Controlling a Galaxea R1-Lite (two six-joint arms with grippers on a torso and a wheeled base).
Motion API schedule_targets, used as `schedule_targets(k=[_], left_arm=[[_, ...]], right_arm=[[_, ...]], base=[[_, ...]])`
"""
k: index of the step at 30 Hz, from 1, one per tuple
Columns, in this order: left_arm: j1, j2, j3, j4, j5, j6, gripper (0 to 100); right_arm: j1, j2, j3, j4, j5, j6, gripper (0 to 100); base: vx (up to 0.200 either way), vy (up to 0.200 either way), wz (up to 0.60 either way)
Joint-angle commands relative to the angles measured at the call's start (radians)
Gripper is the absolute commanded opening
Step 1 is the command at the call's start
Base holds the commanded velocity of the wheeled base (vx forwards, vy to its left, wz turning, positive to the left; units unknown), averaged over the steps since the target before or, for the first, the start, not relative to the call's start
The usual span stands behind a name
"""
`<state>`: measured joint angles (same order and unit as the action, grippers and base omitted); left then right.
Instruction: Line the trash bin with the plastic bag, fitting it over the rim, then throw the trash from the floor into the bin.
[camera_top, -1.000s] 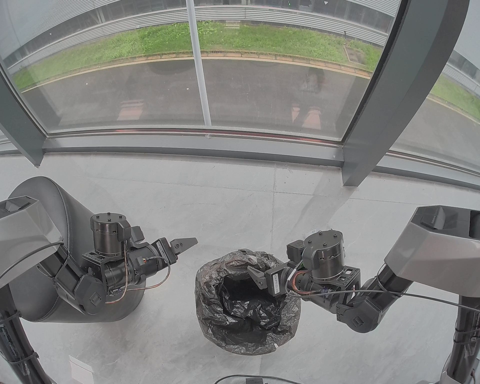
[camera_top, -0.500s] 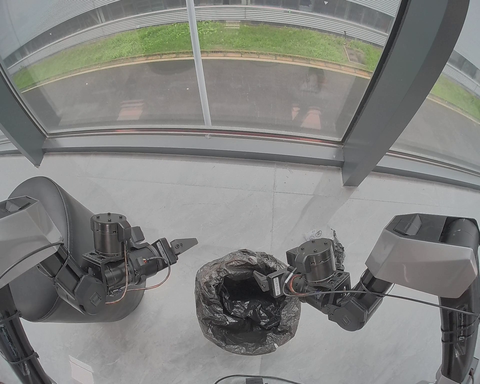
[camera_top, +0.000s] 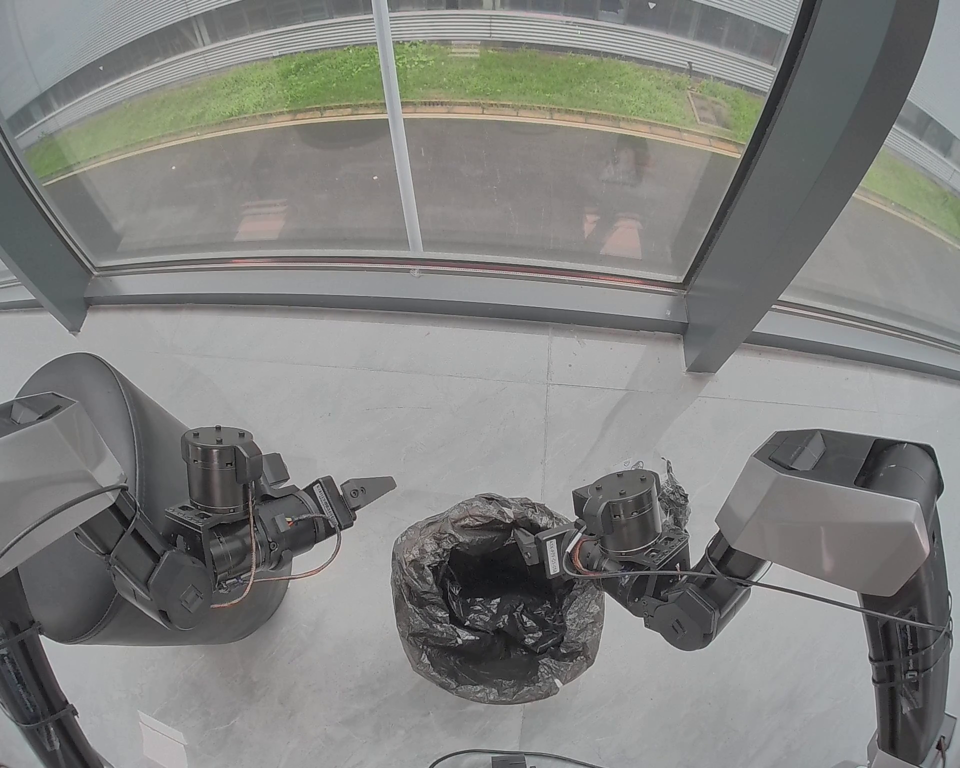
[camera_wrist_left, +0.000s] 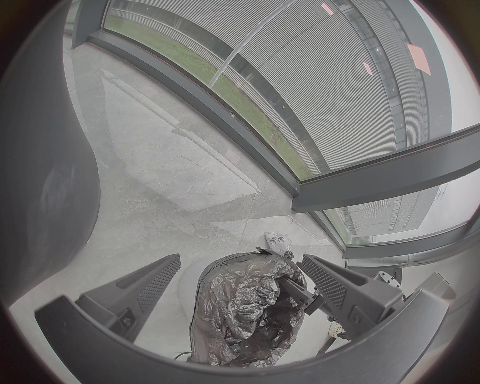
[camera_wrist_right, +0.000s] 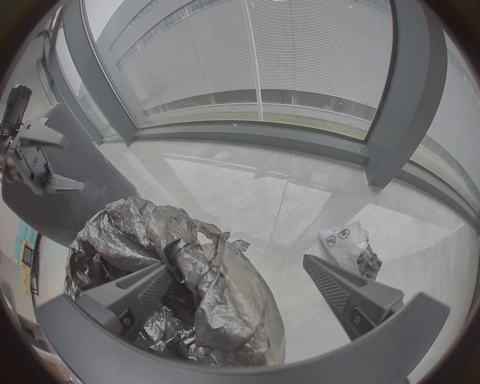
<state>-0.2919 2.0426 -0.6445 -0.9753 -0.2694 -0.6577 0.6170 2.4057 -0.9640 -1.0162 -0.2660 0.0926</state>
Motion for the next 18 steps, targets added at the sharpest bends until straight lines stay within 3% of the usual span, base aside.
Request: schedule_targets(k=[1,6,15,18], left_arm=[[0.0,0.001,0.0,-0.002,-0.001,0.0,100],[0.0,0.001,0.0,0.0,-0.001,0.0,100],[-0.001,0.002,0.0,0.0,-0.001,0.0,100],[-0.001,0.002,0.002,0.0,-0.001,0.0,100]], right_arm=[[0.0,0.007,-0.027,-0.001,-0.022,-0.008,100],[-0.006,0.009,-0.058,-0.009,-0.087,-0.013,100],[-0.014,0.004,-0.073,-0.013,-0.091,-0.016,100],[-0.034,0.004,-0.093,-0.013,-0.125,-0.022,100]], base=[[0.0,0.0,0.0],[0.0,0.0,0.0],[0.0,0.0,0.0],[0.0,0.0,0.0]])
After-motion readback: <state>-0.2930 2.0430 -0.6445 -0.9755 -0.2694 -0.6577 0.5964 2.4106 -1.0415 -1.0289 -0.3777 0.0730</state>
